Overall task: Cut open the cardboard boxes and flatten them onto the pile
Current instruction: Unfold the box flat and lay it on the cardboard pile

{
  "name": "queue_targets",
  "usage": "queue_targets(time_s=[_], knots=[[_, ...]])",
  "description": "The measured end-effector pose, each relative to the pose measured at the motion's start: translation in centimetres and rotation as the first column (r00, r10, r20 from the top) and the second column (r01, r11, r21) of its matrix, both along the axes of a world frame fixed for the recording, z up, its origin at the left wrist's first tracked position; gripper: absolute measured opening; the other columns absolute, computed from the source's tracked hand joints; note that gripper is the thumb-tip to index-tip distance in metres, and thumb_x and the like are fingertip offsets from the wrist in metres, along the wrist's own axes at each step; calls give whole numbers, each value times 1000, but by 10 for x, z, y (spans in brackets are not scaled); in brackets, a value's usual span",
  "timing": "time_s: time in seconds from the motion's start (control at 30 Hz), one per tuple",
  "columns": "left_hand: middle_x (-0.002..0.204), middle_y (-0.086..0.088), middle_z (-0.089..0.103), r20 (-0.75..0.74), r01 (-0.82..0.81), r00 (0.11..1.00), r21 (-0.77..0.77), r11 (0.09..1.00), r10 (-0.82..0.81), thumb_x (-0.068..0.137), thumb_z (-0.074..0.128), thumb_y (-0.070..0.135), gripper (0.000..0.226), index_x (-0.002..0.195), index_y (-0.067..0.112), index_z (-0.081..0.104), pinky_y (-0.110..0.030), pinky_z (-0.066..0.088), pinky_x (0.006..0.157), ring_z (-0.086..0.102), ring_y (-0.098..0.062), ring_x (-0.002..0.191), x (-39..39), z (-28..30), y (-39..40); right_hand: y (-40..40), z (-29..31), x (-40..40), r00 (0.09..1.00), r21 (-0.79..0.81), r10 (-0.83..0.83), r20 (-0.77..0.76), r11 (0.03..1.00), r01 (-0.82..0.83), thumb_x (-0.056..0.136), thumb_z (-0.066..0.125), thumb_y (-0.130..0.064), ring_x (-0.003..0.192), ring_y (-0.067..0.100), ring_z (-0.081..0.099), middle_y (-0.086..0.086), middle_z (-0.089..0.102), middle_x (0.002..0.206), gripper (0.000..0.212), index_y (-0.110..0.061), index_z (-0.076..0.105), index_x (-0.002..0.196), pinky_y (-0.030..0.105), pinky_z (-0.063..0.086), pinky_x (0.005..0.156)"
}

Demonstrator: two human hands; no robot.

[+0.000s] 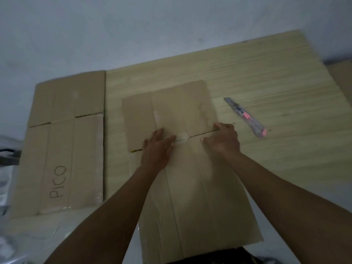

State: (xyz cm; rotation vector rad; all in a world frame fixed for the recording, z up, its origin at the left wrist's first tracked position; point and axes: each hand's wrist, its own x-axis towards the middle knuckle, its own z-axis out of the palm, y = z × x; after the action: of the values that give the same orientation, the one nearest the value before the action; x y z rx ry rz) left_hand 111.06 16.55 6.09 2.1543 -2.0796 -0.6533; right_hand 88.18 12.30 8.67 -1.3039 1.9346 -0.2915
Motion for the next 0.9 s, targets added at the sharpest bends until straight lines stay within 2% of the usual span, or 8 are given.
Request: queue_targets(time_s=[0.13, 0.23, 0.3, 0.47, 0.6, 0.67, 0.77, 0.9], knots=[[157, -9, 39, -39, -354, 935, -132, 926, 352, 95, 65, 39, 39, 133, 30, 64, -60, 23, 115, 33, -29, 147, 7, 0, 16, 6, 1, 9, 985, 33, -40, -167, 998, 46, 77, 80, -49, 131, 29, 38, 4, 36, 140, 66, -32, 47, 132, 49, 38, 101], [156, -12, 33, -60, -702, 712, -29, 712, 700, 78, 77, 54, 78, 143, 24, 48, -59, 29, 113, 31, -33, 144, 14, 9, 23, 5, 0, 11, 980, 33, -121, -156, 991, 128, 72, 86, -47, 131, 34, 43, 11, 38, 142, 90, -22, 35, 141, 48, 41, 102], [147, -14, 39, -49, -796, 601, 52, 603, 798, 69, 80, 62, 95, 143, 17, 41, -54, 35, 107, 36, -36, 136, 17, 16, 24, 2, -3, 9, 980, 70, -135, -147, 987, 147, 68, 89, -50, 130, 37, 46, 15, 41, 142, 98, -17, 33, 142, 47, 42, 103], [147, -15, 38, -131, -777, 589, 177, 604, 797, 75, 81, 54, 96, 152, 26, 32, -52, 35, 109, 34, -36, 138, 32, 26, 19, -8, -4, 2, 998, 147, -59, 21, 988, 55, 54, 91, -58, 125, 27, 58, 7, 61, 135, 96, -14, 58, 134, 36, 49, 103], [164, -15, 14, 4, -653, 750, 165, 739, 662, 78, 71, 69, 93, 156, 38, 31, -61, 22, 116, 14, -34, 151, 16, 45, 14, -8, 19, 8, 970, 1, 47, 238, 999, -49, 76, 85, -39, 120, 20, 60, 0, 65, 131, 67, -22, 60, 136, 31, 49, 101], [166, -15, 18, -131, -557, 801, 193, 808, 584, 82, 61, 76, 89, 155, 31, 38, -56, 23, 121, 20, -32, 152, -3, 73, -1, -6, 39, 16, 933, -110, 141, 330, 988, -111, 84, 76, -29, 117, 19, 62, -2, 68, 126, 50, -24, 62, 132, 35, 51, 102], [158, -7, 41, -480, -400, 654, 437, 805, 585, 84, 48, 83, 91, 153, 25, 43, -48, 33, 116, 43, -30, 141, -31, 135, -29, -1, 78, 28, 836, -212, 268, 479, 959, -186, 93, 63, -13, 109, 15, 67, -5, 71, 116, 35, -28, 65, 125, 32, 56, 93], [150, -3, 47, -533, -309, 582, 554, 773, 615, 70, 54, 92, 100, 146, 27, 50, -60, 43, 105, 46, -32, 135, -41, 192, -39, 14, 130, 38, 676, -285, 408, 613, 913, -293, 99, 54, -9, 107, 9, 64, -9, 69, 121, 43, -41, 57, 128, 26, 54, 90]])
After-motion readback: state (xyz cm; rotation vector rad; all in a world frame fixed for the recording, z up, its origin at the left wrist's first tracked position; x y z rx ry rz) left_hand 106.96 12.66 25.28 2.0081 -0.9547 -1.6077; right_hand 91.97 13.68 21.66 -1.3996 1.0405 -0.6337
